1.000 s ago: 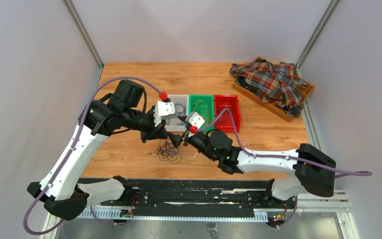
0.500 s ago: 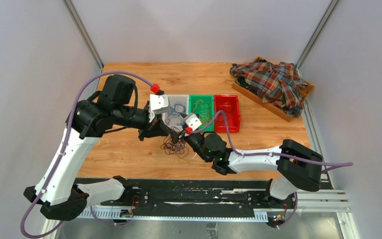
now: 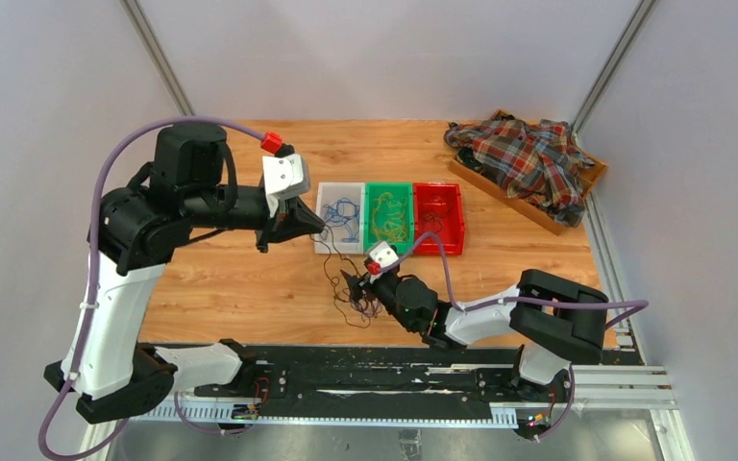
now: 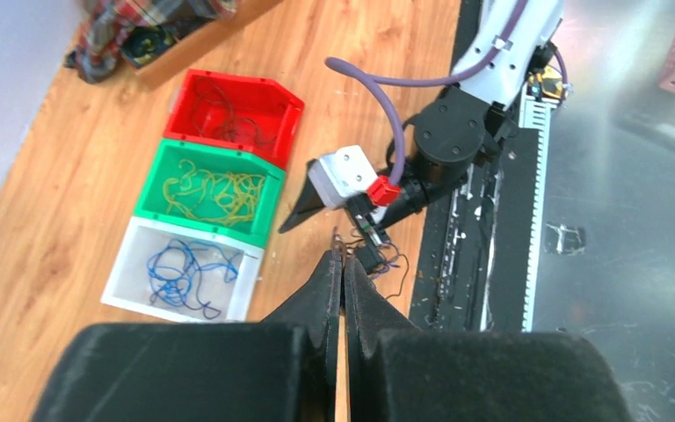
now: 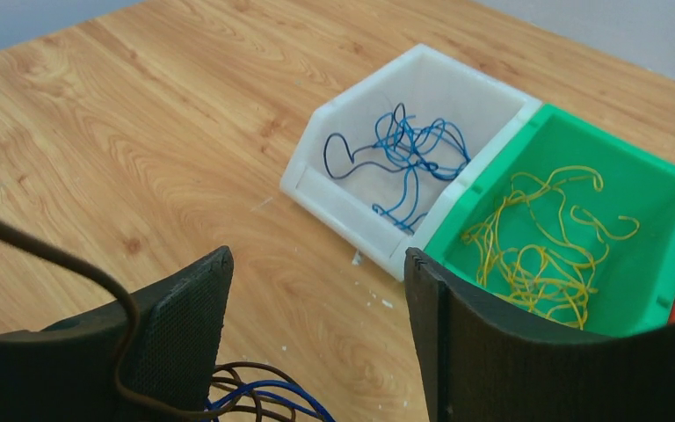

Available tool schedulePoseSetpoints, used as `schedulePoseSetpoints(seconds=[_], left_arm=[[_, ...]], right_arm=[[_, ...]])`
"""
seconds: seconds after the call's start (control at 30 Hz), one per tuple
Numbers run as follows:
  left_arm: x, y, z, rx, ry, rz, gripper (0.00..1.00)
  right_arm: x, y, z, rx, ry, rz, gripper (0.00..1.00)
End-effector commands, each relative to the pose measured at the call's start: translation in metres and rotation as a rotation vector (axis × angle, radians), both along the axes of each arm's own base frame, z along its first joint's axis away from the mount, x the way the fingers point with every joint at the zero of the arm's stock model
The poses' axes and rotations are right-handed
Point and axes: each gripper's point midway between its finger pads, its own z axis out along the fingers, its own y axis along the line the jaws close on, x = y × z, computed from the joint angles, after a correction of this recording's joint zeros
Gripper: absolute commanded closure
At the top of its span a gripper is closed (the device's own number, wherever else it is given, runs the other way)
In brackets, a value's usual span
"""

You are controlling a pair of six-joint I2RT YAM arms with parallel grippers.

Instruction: Untangle the cables

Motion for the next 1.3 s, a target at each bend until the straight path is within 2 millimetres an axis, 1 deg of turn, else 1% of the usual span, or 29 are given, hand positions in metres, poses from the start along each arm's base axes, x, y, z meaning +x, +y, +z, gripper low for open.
schedulePoseSetpoints(seconds=[0.0,0.13,0.27,0.5,0.7,0.8,0.87,0.93,1.0,1.03,1.1,1.17,1.27], left_arm=[[0.006,0.004,0.022,-0.016,-0.090,0.034,1.00],[0.015,0.009,0.044,-0.030,-0.184,0.074,1.00],[0.028,0.017,0.067,-0.029,-0.296,0.132,1.00],[0.052,0.032,0.107,-0.025,-0.467,0.257,1.00],[0.061,0.043,0.138,-0.047,-0.592,0.326,1.00],[0.061,0.048,0.153,-0.077,-0.647,0.347,1.00],[0.057,0.048,0.155,-0.087,-0.655,0.339,1.00],[0.055,0.048,0.153,-0.086,-0.651,0.331,1.00],[0.054,0.047,0.147,-0.074,-0.640,0.320,1.00],[0.054,0.046,0.142,-0.065,-0.631,0.313,1.00],[0.053,0.044,0.130,-0.046,-0.604,0.293,1.00],[0.050,0.042,0.123,-0.041,-0.588,0.274,1.00],[0.046,0.041,0.117,-0.040,-0.572,0.255,0.99]], right_arm=[[-0.011,-0.009,-0.011,0.032,0.035,-0.020,0.29],[-0.017,-0.017,-0.028,-0.002,0.055,-0.031,0.29],[-0.023,-0.025,-0.044,-0.035,0.070,-0.039,0.30],[-0.027,-0.033,-0.059,-0.060,0.089,-0.051,0.29],[-0.029,-0.039,-0.068,-0.085,0.101,-0.057,0.29],[-0.029,-0.045,-0.076,-0.102,0.108,-0.071,0.31],[-0.029,-0.047,-0.079,-0.100,0.115,-0.073,0.33],[-0.030,-0.047,-0.078,-0.088,0.118,-0.069,0.33],[-0.032,-0.045,-0.066,-0.057,0.109,-0.054,0.31],[-0.033,-0.043,-0.053,-0.031,0.097,-0.041,0.28],[-0.035,-0.032,-0.027,-0.010,0.068,0.009,0.22],[-0.041,-0.014,0.008,0.012,0.028,0.089,0.18],[-0.052,0.015,0.066,0.051,-0.051,0.222,0.15]])
